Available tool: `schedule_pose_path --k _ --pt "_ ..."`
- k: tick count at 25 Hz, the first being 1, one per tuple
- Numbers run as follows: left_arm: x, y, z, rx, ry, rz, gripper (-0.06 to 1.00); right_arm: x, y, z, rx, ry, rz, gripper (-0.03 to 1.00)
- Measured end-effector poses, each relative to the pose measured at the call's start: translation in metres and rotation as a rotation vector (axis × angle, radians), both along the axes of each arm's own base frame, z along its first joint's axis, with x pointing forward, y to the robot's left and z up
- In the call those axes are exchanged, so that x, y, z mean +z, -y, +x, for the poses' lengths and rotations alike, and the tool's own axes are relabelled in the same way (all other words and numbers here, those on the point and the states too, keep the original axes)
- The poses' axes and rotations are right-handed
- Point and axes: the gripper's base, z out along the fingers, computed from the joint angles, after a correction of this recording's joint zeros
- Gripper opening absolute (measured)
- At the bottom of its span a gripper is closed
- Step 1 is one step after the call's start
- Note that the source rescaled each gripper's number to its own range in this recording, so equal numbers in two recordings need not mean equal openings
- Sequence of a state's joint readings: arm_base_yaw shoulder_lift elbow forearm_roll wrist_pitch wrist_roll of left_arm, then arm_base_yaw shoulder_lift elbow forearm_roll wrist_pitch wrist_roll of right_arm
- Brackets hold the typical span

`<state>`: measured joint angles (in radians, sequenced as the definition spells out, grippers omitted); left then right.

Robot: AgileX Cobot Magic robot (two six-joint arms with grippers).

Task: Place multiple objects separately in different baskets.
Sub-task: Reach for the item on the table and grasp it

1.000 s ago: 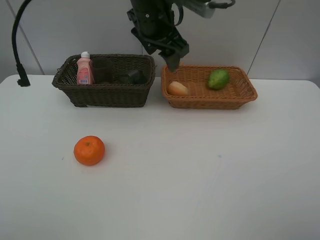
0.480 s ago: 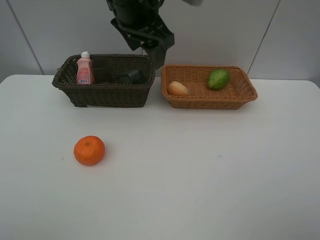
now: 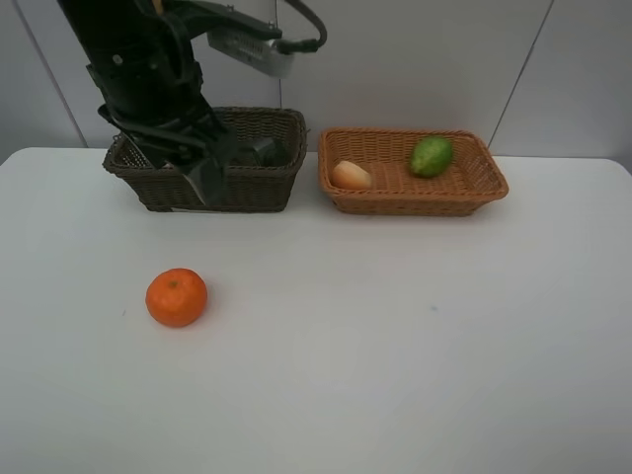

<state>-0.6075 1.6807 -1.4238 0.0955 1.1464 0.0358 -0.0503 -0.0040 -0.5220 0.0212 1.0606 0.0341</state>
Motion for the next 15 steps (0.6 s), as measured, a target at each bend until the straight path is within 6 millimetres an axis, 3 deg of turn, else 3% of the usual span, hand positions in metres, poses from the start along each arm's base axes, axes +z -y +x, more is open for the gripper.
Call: schedule_pose_path --k 7,15 --pt "-0.026 -0.042 -0.021 0.132 -0.071 0.016 0.92 0.0 0.0 0.0 0.0 0.0 0.0 1.0" --pt "-0.06 -0.052 -0.03 0.157 -0.102 0.004 0.92 0.0 0.0 0.0 0.0 0.0 0.0 1.0"
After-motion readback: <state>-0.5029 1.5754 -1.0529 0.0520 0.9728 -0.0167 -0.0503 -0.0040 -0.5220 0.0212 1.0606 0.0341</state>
